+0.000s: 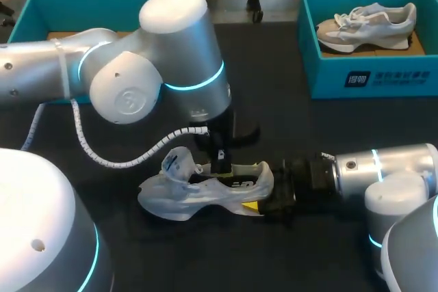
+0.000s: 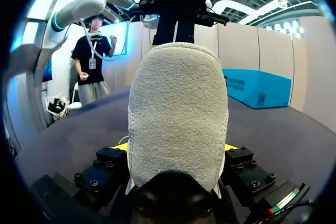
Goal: Take the shoe out of the shoebox, open the shoe tongue, remove and reinsert the insole, then place the shoe into the shoebox
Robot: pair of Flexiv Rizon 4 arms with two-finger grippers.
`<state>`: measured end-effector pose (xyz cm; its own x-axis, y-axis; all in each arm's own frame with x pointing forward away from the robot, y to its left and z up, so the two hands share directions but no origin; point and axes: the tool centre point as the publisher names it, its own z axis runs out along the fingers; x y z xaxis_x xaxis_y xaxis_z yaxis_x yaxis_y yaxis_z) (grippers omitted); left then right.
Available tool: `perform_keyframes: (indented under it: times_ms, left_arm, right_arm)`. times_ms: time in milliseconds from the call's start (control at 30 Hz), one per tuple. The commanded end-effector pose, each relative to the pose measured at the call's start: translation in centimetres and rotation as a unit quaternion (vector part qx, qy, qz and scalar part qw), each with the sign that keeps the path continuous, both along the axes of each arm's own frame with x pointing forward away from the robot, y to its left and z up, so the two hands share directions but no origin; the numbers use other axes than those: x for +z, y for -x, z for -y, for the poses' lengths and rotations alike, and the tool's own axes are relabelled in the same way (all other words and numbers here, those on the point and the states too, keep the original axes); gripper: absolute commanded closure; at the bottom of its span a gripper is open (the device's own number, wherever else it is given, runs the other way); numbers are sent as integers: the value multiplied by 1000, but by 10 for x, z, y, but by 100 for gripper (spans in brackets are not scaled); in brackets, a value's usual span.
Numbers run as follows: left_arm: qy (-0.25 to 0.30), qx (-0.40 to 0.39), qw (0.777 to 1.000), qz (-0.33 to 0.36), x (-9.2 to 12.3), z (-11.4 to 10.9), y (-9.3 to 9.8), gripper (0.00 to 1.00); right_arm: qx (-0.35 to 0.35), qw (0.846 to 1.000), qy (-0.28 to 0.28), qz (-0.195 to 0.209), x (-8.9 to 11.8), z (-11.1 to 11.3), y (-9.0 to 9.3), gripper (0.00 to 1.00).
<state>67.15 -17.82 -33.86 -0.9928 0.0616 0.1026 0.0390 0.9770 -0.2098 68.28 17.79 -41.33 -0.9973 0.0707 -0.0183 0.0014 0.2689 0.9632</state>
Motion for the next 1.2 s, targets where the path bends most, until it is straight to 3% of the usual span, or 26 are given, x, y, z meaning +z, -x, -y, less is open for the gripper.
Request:
perform_keyframes:
  times_ms: [33,300,867,1200]
  left_arm:
    - [-2,-9,1000,1,-14,10,-1,100]
    - [-2,-14,1000,1,-15,9,2,100]
    - [-46,2,998,-32,-49,-7,10,100]
    - [-34,-7,999,-32,-38,-10,12,100]
  right_arm:
    - [0,1000,2,0,1,-1,0,100]
    - [0,1000,2,0,1,-1,0,100]
    - [0,1000,2,0,1,-1,0,100]
    - [0,1000,2,0,1,-1,0,100]
